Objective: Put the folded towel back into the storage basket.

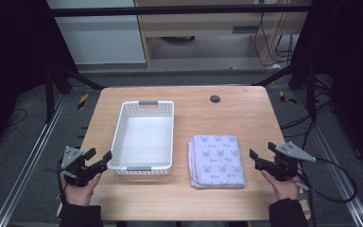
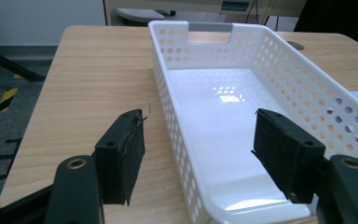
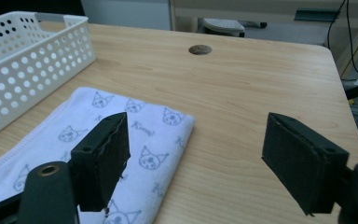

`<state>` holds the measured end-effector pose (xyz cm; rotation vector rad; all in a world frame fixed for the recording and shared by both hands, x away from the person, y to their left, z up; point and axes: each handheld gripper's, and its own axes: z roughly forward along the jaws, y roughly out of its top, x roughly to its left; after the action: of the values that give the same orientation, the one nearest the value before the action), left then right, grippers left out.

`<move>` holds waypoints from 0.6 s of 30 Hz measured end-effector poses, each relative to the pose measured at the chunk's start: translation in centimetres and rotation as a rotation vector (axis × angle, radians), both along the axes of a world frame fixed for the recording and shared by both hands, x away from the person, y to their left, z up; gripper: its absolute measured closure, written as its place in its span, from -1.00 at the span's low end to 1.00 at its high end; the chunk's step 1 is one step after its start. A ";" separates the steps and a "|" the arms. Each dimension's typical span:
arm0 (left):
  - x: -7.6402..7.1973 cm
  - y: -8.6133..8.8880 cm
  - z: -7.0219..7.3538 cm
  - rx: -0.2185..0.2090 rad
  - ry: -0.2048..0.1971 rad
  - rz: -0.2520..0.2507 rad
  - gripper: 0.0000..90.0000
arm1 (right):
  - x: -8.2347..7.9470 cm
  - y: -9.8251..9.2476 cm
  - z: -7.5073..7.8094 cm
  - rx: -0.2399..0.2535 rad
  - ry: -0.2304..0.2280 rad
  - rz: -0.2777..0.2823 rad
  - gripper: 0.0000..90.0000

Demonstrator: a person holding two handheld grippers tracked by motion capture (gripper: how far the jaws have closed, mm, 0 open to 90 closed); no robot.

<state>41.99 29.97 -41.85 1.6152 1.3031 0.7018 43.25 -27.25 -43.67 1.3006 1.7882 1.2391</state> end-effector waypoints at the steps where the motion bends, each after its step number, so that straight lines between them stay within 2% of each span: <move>1: 0.0 -0.3 0.2 0.004 -0.005 -0.003 -0.28 | 0.1 0.1 0.2 -0.001 0.000 0.008 -0.47; 9: 0.5 -2.3 1.6 0.016 -0.025 -0.033 -0.26 | 0.6 0.7 1.3 -0.013 -0.008 0.029 -0.46; 18: 0.7 -5.9 3.9 0.036 -0.046 -0.097 -0.25 | 1.3 1.0 3.9 -0.003 -0.034 0.048 -0.46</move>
<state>42.73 24.10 -37.97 1.6696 1.1773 0.7027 44.55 -26.27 -39.79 1.2347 1.8064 1.2768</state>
